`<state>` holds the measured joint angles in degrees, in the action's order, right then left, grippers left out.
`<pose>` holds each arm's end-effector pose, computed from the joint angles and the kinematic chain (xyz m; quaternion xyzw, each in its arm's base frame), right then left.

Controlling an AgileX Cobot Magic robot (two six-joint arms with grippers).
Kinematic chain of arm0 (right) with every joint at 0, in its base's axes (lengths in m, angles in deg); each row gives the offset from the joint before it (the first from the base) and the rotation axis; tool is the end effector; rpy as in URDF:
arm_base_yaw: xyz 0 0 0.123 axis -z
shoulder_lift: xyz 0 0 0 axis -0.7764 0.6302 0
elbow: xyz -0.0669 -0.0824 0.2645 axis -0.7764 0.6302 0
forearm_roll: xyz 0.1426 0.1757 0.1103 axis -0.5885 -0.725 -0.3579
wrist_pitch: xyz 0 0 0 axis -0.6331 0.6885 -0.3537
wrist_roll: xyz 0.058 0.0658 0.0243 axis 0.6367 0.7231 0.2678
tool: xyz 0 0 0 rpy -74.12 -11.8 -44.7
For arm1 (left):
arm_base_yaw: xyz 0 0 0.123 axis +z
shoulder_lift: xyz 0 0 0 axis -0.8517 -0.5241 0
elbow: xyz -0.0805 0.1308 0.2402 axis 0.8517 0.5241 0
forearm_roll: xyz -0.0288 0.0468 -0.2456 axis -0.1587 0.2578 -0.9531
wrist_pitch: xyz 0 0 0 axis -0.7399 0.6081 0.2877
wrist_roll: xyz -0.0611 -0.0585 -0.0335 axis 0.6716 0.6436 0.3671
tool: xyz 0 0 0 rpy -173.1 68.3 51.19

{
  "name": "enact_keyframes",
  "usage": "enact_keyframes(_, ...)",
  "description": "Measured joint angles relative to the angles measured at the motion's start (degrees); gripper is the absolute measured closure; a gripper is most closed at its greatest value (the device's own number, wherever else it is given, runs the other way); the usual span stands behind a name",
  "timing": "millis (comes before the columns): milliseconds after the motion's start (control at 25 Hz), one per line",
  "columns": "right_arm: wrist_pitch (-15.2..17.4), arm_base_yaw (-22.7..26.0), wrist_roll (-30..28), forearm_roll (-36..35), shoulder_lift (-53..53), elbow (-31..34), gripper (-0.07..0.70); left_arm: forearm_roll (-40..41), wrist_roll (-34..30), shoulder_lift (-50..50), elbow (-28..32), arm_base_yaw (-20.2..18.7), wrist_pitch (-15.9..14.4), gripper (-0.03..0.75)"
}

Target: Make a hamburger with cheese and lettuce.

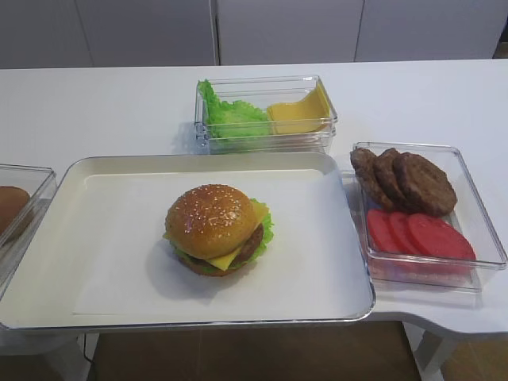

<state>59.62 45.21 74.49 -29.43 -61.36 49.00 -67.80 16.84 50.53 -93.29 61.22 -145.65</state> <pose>-0.0099 0.0094 0.2648 -0.0957 0.8683 0.0602 0.4830 -0.0209 0.0051 0.2691 -0.0398 0.8909 0.0398 0.4507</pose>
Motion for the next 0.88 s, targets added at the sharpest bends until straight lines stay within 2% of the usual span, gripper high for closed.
enact_keyframes(200, 0.0, 0.0, 0.0, 0.0, 0.0, 0.0, 0.342, -4.0, 0.2, 0.0, 2.0, 0.0, 3.6, 0.298)
enact_keyframes(880, 0.0, 0.0, 0.0, 0.0, 0.0, 0.0, 0.342, -4.5, 0.2, 0.0, 2.2, 0.0, 4.3, 0.298)
